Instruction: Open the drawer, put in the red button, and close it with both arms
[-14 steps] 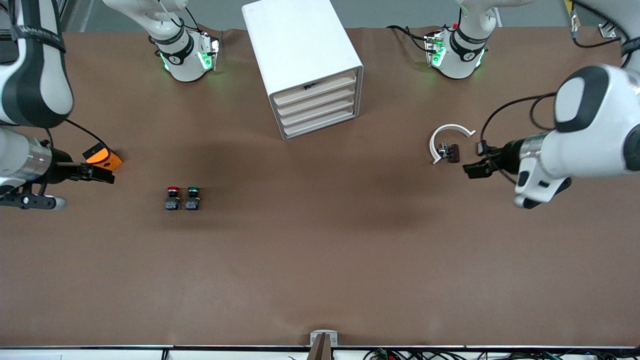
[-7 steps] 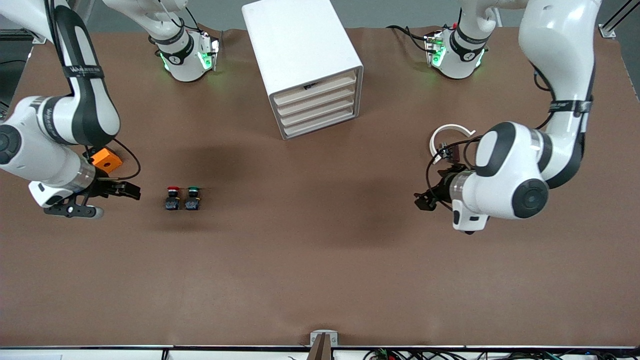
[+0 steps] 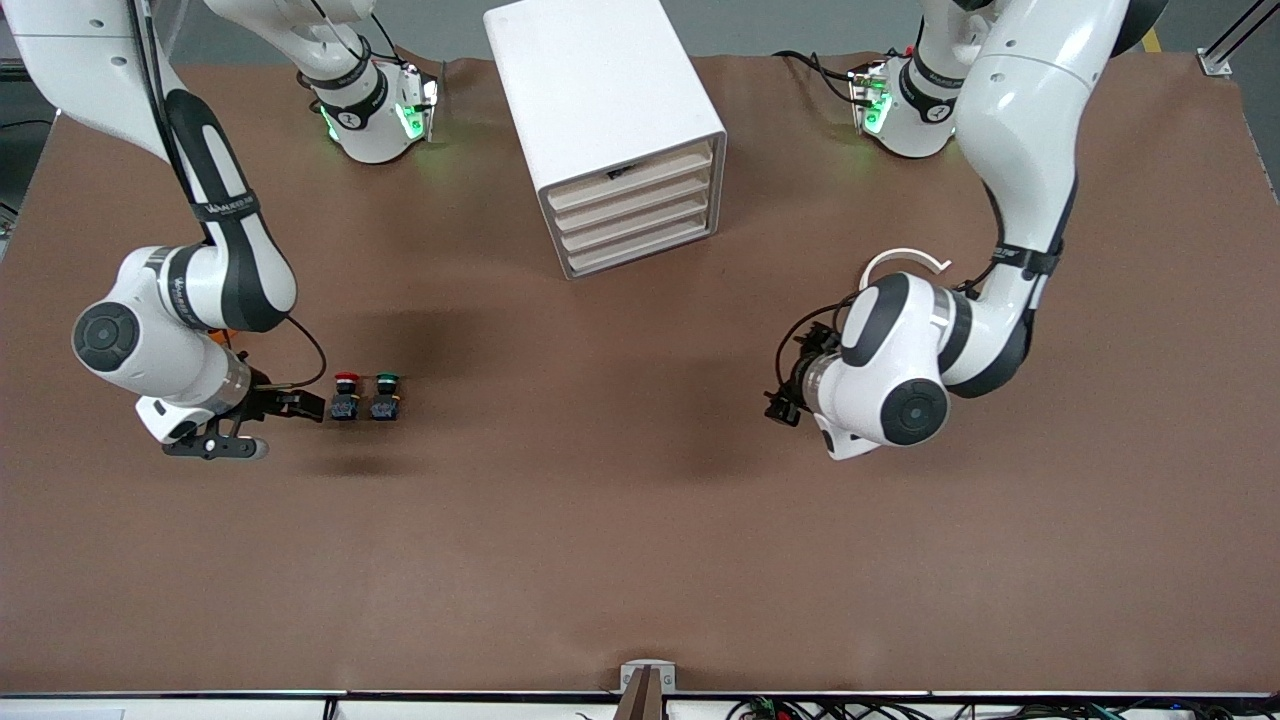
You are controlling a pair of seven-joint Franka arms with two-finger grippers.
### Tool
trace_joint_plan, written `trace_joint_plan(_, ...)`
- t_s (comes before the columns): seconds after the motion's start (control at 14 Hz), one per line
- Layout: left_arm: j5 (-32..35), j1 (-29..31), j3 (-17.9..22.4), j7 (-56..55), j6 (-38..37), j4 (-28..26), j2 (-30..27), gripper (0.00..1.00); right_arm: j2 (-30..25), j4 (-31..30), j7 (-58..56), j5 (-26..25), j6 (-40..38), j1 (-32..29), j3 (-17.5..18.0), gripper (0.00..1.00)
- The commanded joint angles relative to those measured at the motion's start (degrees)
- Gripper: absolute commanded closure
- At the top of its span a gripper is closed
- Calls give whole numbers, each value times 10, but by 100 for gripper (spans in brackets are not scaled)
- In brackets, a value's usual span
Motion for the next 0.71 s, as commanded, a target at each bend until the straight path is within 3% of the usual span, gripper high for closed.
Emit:
trace_joint_plan(0.0, -86, 3, 4, -109, -7, 17, 9, 0, 9, 4, -3, -7, 3, 9, 0, 0)
trace_joint_plan(0.29, -161, -5, 2, -261, -42, 10, 19, 0, 32, 4, -3, -7, 13, 9, 0, 0)
trace_joint_plan(0.64, -285, -28, 2, -356, -85, 11, 40, 0, 35, -20, -3, -7, 13, 10, 0, 0)
